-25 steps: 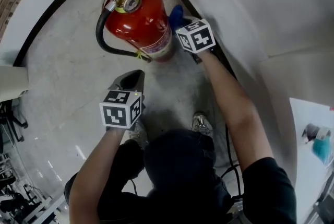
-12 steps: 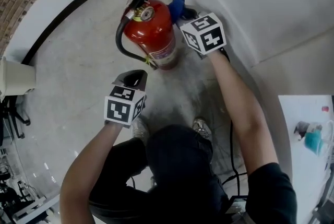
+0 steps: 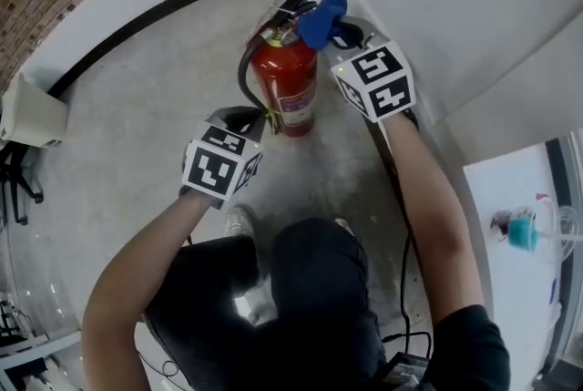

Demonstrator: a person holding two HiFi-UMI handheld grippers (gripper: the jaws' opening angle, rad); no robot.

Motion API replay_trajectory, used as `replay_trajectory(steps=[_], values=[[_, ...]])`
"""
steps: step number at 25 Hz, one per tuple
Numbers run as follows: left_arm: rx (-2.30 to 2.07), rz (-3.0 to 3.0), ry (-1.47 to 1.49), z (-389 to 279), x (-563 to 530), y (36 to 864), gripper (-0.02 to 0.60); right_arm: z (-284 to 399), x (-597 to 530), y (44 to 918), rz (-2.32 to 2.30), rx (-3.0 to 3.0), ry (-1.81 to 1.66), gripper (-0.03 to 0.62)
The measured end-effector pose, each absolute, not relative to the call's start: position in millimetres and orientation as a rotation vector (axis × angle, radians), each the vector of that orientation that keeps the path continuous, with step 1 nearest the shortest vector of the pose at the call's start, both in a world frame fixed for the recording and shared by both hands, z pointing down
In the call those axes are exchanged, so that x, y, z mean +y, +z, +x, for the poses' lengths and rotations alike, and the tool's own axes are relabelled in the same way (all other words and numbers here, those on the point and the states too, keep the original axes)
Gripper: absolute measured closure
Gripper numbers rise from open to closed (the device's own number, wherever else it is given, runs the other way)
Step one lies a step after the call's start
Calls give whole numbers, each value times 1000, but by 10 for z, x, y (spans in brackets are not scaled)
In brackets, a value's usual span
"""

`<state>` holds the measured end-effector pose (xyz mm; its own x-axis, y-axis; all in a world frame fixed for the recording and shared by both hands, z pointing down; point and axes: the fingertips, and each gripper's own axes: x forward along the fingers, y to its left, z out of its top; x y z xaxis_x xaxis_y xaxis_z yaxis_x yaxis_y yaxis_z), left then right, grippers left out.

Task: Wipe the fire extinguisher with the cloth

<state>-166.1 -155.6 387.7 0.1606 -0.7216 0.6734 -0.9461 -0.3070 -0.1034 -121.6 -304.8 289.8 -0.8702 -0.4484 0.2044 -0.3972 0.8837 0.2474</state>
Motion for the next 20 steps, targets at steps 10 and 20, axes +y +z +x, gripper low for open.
replay_trajectory(steps=[10,20], values=[[-1592,2177,872,-1525,-1287,3730,575,-1300,-2570,2528,717,-2762,-365,559],[-1629,2106,761,-1852,-1028,3751,574,-1730,-2143,2565,673,-2665,-512,559]])
